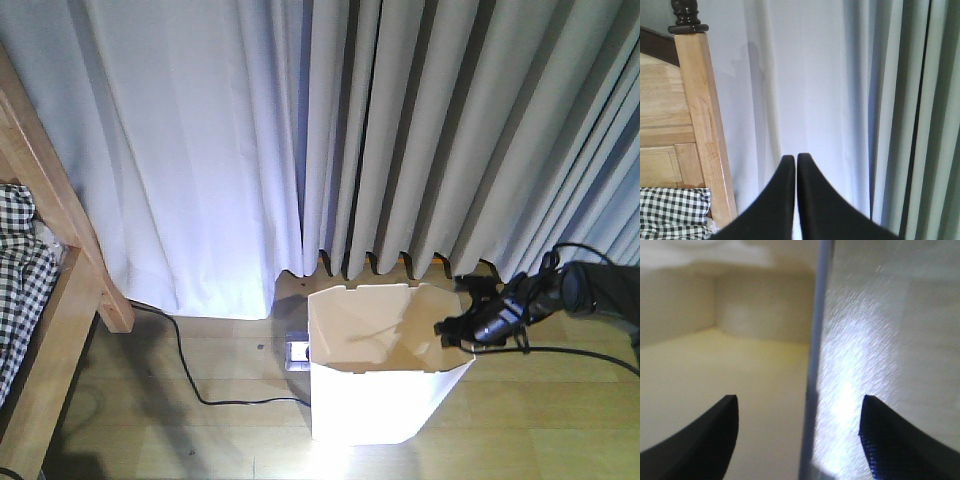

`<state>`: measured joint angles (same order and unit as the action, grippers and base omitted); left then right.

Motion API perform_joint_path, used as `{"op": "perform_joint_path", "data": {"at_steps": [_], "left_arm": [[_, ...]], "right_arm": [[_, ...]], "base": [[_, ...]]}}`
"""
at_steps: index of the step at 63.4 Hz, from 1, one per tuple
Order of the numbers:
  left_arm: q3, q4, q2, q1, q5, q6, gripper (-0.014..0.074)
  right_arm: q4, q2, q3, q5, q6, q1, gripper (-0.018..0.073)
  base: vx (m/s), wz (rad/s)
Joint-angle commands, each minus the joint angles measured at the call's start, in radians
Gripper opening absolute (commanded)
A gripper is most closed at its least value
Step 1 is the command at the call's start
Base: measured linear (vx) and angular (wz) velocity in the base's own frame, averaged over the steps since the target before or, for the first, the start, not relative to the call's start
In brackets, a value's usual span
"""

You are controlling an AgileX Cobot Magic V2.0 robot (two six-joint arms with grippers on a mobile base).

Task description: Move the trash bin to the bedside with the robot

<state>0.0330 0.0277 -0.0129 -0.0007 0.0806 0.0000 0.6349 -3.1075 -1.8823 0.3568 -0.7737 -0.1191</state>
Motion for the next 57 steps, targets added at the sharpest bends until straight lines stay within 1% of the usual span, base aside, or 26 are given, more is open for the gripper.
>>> {"op": "perform_joint_path", "data": {"at_steps": [1, 9, 18, 28, 35, 42, 57], "left_arm": [[0.012, -0.009, -0.014, -0.006, -0.074, -0.014, -0.0006], [0.012, -0.009, -0.014, -0.006, -0.074, -0.014, -0.0006], [0.012, -0.009, -0.014, -0.006, -0.074, -0.014, -0.0006], [0.012, -0.009, -0.014, -0.006, -0.074, -0.014, -0.0006], [0.012, -0.009, -0.014, -0.006, -0.074, -0.014, -0.0006], [0.012, -0.009, -0.014, -0.006, -0.074, -0.014, -0.0006], [0.012, -0.009, -0.014, -0.006, -0.074, -0.014, -0.0006]], "right_arm": [[0.001, 0.153, 0.07, -0.09, -0.012, 0.0, 0.0494], [0.003, 0.278, 0.23, -0.19, -0.016, 0.0, 0.0494], [0.003, 0.443, 0.427, -0.261, -0.021, 0.0, 0.0494], [0.001, 0.667, 0.692, -0.391, -0.043, 0.0, 0.0494], [-0.015, 0.835, 0.843, -0.464, -0.051, 0.0, 0.0494], [-0.05, 1.0, 0.961, -0.468, -0.05, 0.0, 0.0494], [-0.05, 1.44, 1.133, -0.439, -0.05, 0.0, 0.0494]], "base": [[0.0, 0.0], [0.0, 0.0], [0.0, 0.0], [0.0, 0.0], [0.0, 0.0], [0.0, 0.0], [0.0, 0.0]]}}
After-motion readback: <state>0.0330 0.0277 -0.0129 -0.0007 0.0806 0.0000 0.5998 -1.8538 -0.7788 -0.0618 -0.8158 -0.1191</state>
